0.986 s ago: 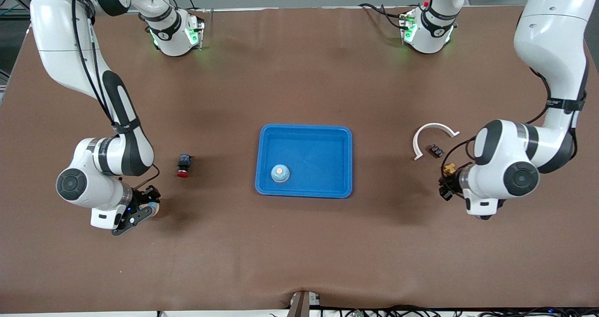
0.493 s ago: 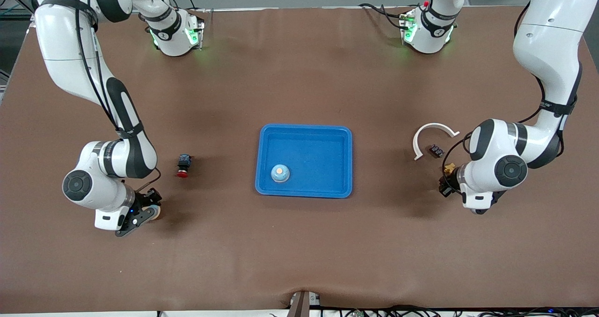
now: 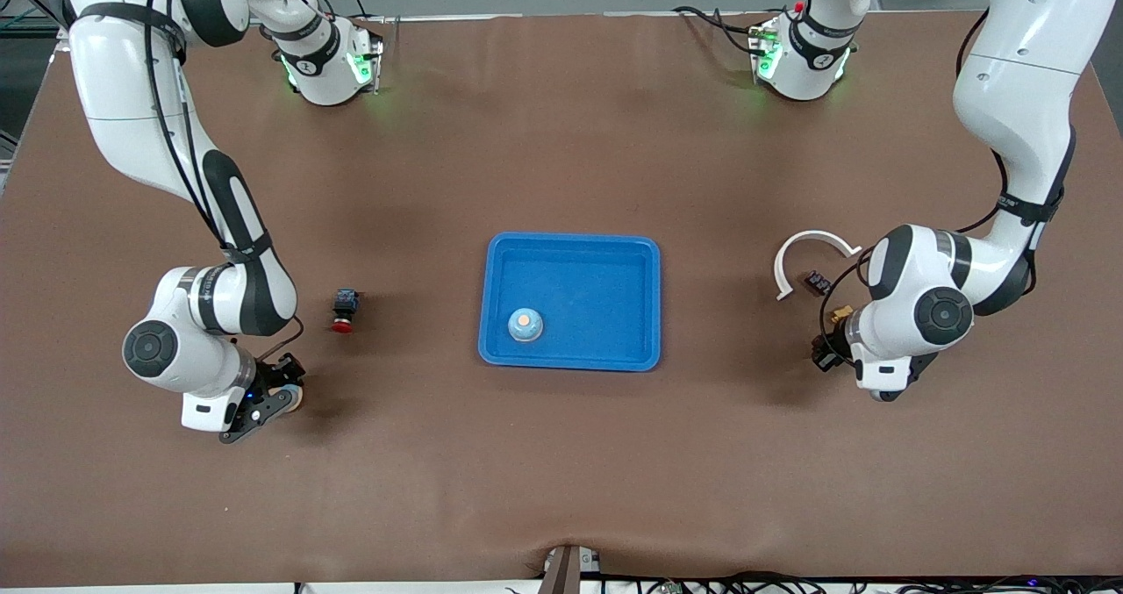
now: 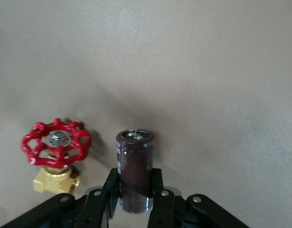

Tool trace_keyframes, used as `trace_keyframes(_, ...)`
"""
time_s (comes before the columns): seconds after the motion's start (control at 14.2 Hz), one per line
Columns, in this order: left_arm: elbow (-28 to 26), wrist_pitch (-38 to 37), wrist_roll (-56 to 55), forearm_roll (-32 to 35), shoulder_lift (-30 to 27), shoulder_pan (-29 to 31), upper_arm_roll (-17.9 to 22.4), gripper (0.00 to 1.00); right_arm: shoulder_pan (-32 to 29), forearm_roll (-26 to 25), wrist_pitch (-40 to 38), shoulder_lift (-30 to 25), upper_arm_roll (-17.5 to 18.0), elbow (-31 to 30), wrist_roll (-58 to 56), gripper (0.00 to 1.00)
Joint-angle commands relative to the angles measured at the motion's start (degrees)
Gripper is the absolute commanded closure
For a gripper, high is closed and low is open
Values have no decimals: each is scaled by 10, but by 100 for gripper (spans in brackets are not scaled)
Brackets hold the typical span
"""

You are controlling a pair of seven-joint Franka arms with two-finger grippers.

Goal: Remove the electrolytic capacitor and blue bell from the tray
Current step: 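Carry the second capacitor to the valve while the right gripper lowers the bell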

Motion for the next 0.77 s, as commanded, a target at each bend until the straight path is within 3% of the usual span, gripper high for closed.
trace_keyframes(0.0, -2, 10, -22, 4, 3, -2, -3, 77, -12, -8, 2, 9, 10, 15, -9, 46)
trace_keyframes(0.21, 2, 6, -25, 5, -3, -10, -4, 0, -12, -6, 1, 9, 10, 15, -8, 28)
trace_keyframes(0.35, 5, -6, -24, 5, -22, -10, -5, 0, -12, -3, 1, 9, 10, 15, -7, 4)
trace_keyframes(0.7, 73, -125, -21, 3, -47, -2, -36, 0, -17, 1, -5, 4, 11, 27, -3, 0)
